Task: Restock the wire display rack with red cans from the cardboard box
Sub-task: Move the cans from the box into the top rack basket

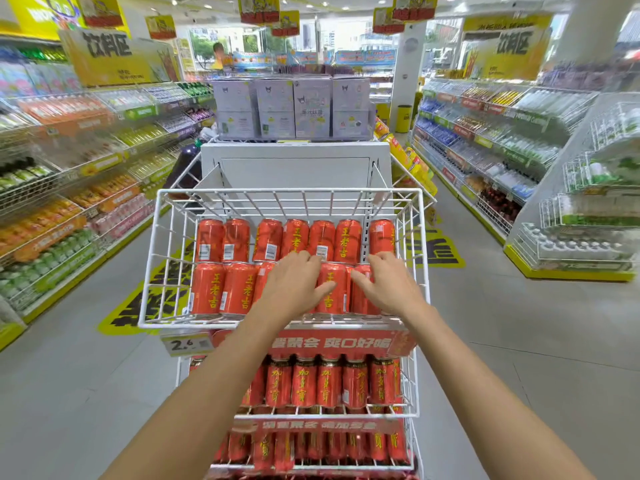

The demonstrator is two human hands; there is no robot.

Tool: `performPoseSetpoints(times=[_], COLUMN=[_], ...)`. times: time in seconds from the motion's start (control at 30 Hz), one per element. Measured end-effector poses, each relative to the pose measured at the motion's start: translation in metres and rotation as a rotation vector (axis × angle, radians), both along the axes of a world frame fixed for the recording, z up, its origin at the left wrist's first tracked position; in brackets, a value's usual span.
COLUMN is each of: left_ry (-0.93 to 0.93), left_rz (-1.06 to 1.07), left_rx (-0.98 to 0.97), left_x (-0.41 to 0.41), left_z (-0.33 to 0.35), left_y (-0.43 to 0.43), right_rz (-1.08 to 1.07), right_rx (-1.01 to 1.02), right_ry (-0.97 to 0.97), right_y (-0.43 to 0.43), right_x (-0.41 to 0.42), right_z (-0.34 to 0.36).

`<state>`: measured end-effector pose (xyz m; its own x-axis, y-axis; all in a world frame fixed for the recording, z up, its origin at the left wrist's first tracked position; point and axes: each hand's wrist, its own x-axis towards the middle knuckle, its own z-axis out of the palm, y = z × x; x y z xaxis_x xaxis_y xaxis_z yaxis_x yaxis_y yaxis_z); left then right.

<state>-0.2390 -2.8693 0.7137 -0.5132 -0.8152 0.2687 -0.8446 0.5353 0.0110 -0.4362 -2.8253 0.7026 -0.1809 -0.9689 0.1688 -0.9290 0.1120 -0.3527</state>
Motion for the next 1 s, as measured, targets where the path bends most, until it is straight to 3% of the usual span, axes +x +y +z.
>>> performPoseSetpoints(times=[0.23,0.53,0.83,1.0], left_ry=[-0.204,-0.096,-0.031,0.013], left_rz=[-0.121,-0.227,-0.176,-0.072], left_rx=[-0.022,-0.016,0.156,0.342], left_x=[0.061,0.169,0.240,0.279], left_z=[0.014,-0.009,-0.101,-0.212], left_y=[0.068,0.157,0.189,0.192], right_rz=[0.147,0.077,0.219,0.302], right_rx=[0.072,0.030,0.094,0.165], right_ry=[0.286,0.280,0.229,0.093], right_y=[0.081,0.204,0.223,0.207], right_x=[0.061,0.150,0.221,0.258], right_z=[0.028,0.020,-0.067,-0.185])
